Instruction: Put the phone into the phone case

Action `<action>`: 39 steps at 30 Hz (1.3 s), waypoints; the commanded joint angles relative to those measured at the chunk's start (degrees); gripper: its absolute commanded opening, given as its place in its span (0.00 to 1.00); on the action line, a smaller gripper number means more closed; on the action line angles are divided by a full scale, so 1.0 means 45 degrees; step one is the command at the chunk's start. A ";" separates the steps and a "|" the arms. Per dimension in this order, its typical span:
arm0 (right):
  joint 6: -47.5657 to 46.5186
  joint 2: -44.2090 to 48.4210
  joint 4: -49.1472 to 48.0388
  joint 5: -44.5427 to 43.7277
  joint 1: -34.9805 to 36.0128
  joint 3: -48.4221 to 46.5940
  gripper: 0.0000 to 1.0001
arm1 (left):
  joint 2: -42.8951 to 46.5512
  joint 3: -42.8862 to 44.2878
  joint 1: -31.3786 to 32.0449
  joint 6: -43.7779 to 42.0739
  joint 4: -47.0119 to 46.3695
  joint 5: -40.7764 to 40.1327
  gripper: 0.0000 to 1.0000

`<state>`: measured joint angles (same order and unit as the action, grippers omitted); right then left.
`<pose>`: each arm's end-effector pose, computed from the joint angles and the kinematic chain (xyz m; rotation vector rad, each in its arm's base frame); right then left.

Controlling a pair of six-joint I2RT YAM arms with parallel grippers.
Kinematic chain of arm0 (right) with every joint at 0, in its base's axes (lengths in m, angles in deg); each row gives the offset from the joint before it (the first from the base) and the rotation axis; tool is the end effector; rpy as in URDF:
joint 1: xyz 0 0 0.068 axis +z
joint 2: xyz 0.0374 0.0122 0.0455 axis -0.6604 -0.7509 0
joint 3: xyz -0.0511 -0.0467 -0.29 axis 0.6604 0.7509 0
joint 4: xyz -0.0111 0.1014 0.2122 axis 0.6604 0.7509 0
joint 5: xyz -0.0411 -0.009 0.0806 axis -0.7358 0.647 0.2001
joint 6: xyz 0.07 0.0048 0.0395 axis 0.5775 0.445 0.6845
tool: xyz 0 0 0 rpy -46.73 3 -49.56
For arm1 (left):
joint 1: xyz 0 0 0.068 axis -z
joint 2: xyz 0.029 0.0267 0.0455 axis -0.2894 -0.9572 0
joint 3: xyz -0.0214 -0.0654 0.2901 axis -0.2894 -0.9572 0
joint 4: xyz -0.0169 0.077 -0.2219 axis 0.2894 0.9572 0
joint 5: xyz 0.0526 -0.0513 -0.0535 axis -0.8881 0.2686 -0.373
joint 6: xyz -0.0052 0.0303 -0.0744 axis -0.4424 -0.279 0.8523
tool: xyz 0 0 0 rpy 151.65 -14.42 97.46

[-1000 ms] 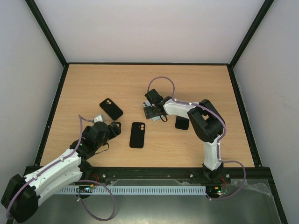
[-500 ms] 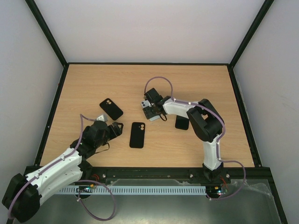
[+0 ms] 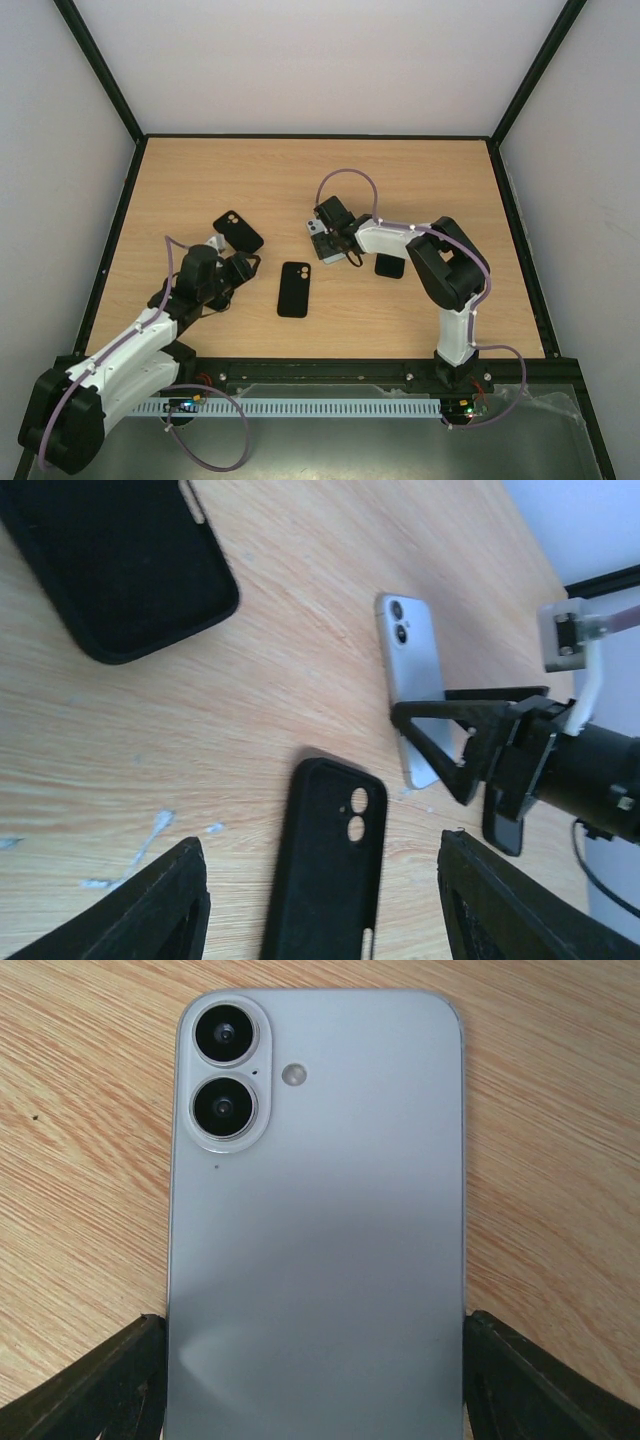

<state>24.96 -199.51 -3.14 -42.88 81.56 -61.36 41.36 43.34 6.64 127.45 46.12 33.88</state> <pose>0.3038 0.2614 0.1568 -0.6300 2.5344 0.4095 0.1495 -0.0787 0.2013 -0.4627 2.1908 -0.9737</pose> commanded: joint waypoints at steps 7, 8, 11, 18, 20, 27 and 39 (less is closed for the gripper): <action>0.0072 0.1255 -0.0128 -0.0281 0.0257 0.0965 0.62 | -0.0955 0.1670 -0.1155 -0.0172 -0.0498 0.1827 0.59; -0.0067 0.1401 -0.0421 -0.0145 0.0252 0.1232 0.61 | -0.1101 0.1988 -0.1272 -0.0326 -0.0366 0.1964 0.59; -0.0167 0.1780 -0.0828 -0.0060 0.0316 0.1706 0.60 | -0.1758 0.2991 -0.1448 -0.0882 0.0201 0.2186 0.59; -0.0462 0.2787 -0.1951 -0.0049 0.0743 0.2638 0.57 | -0.3430 0.4462 -0.1792 -0.1686 0.0756 0.3064 0.59; -0.0568 0.2929 -0.1965 0.0088 0.0845 0.2640 0.56 | -0.3804 0.4894 -0.1815 -0.1950 0.0995 0.3179 0.59; -0.1436 0.3628 -0.2148 0.0970 0.1601 0.2796 0.56 | -0.4843 0.5880 -0.1913 -0.3576 0.1876 0.4304 0.60; -0.2338 0.5114 -0.3535 0.2555 0.3442 0.3376 0.55 | -0.5400 0.6742 -0.1943 -0.5881 0.4061 0.5475 0.61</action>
<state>16.06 -179.60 -12.97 -32.63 95.15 -46.45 18.21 72.41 -1.75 105.62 59.78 55.46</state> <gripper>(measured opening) 0.697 0.617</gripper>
